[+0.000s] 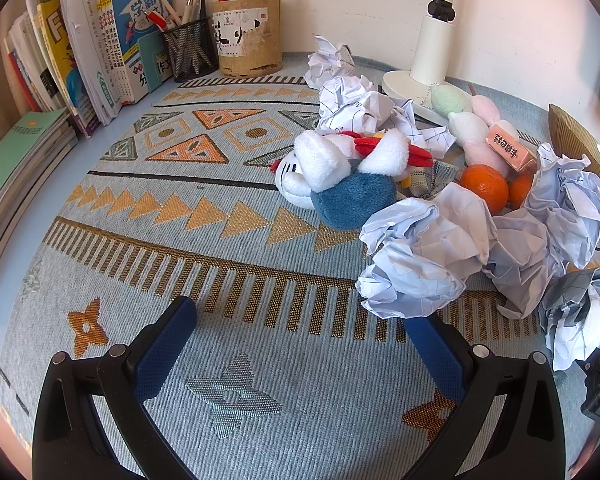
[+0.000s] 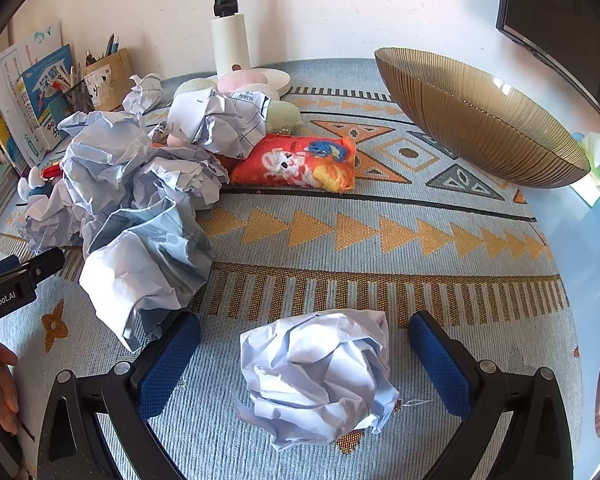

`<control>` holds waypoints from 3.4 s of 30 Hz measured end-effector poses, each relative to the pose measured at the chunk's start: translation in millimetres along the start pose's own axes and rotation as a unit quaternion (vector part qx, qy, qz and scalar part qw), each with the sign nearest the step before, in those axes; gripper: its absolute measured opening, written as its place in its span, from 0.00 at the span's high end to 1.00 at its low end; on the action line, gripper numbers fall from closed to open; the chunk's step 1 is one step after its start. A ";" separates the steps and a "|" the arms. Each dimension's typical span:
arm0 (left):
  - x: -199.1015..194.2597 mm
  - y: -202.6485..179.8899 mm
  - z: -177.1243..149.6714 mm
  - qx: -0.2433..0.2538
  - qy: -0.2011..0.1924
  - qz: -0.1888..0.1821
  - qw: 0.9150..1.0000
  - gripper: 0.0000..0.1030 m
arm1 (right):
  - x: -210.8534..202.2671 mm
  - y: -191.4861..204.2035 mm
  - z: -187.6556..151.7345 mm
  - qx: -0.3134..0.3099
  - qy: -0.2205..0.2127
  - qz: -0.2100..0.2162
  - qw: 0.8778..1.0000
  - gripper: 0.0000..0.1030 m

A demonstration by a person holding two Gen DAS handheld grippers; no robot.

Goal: Organize objects
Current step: 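Move both tools toward the crumpled white paper balls on the rug, then grasp a crumpled paper ball with the left tool while the right tool grasps another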

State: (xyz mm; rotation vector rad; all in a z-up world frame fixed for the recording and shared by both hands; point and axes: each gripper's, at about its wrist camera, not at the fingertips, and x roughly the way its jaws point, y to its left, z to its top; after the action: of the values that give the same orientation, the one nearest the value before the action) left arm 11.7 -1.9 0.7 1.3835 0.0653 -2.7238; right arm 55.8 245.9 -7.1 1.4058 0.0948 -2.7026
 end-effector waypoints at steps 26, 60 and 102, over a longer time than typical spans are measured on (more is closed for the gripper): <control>-72.8 -69.3 -19.2 0.102 -0.185 -0.042 0.977 0.01 | -57.6 -11.2 -3.4 0.027 -0.185 -0.010 0.982 0.00; -68.7 -55.9 -22.3 0.063 -0.171 -0.048 0.982 0.01 | -53.1 0.3 -6.9 0.002 -0.170 -0.041 0.985 0.00; -80.9 -48.8 13.4 0.063 -0.044 -0.200 0.977 0.66 | -102.2 -87.8 11.0 0.050 -0.124 0.084 0.987 0.50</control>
State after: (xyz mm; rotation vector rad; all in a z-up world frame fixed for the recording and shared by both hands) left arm 43.7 50.3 73.9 1.4103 0.1867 -3.1668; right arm 95.4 337.6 84.0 1.0327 -0.1709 -2.7454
